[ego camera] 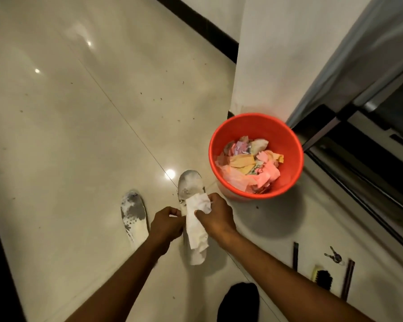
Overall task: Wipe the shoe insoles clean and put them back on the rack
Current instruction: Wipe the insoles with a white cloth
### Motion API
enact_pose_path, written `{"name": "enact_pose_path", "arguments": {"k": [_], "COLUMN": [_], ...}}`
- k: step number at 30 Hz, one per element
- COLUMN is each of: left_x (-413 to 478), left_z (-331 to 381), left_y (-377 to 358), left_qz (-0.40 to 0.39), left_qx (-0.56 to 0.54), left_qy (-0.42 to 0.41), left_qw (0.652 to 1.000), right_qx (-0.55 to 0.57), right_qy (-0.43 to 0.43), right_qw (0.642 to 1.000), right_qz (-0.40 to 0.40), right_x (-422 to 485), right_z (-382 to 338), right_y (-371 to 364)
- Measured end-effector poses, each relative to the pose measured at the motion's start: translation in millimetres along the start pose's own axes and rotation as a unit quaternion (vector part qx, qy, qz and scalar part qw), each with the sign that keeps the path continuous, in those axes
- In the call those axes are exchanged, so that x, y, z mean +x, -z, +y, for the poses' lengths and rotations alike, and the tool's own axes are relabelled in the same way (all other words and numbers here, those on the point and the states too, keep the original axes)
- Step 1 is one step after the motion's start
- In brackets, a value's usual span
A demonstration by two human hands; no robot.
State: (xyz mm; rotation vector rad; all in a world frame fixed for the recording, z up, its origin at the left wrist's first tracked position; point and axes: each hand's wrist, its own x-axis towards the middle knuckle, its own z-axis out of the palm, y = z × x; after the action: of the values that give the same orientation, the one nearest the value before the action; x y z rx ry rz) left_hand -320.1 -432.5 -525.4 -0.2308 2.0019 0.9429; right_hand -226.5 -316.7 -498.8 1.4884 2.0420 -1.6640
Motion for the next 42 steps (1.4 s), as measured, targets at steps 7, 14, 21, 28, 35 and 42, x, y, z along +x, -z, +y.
{"name": "enact_pose_path", "arguments": {"k": [7, 14, 21, 28, 35, 42], "left_x": [-129.0, -294.4, -466.0, -621.9, -742.0, -827.4], "left_z": [110.4, 222.2, 273.5, 281.5, 270.1, 252.3], "left_y": [69.3, 99.3, 101.9, 93.6, 90.4, 106.1], "left_qz": [-0.083, -0.163, -0.212, -0.258, -0.308, -0.362], "left_qx": [-0.051, -0.095, -0.116, -0.102, -0.098, -0.080], "left_qy": [-0.154, -0.334, -0.459, -0.555, -0.613, -0.638], "left_qw": [0.983, 0.924, 0.855, 0.784, 0.721, 0.675], "right_qx": [0.009, -0.015, -0.057, -0.064, -0.077, -0.163], "right_qy": [0.188, 0.324, 0.403, 0.435, 0.449, 0.459], "right_qw": [0.976, 0.906, 0.831, 0.761, 0.673, 0.589], "right_qz": [0.106, 0.272, 0.378, 0.477, 0.582, 0.645], "right_x": [-72.0, -202.5, -367.0, -508.9, -631.1, -732.1], "right_z": [-124.8, -255.4, -305.4, -315.4, -307.8, -294.8], "right_y": [51.5, 153.8, 233.3, 301.5, 345.7, 380.1]}}
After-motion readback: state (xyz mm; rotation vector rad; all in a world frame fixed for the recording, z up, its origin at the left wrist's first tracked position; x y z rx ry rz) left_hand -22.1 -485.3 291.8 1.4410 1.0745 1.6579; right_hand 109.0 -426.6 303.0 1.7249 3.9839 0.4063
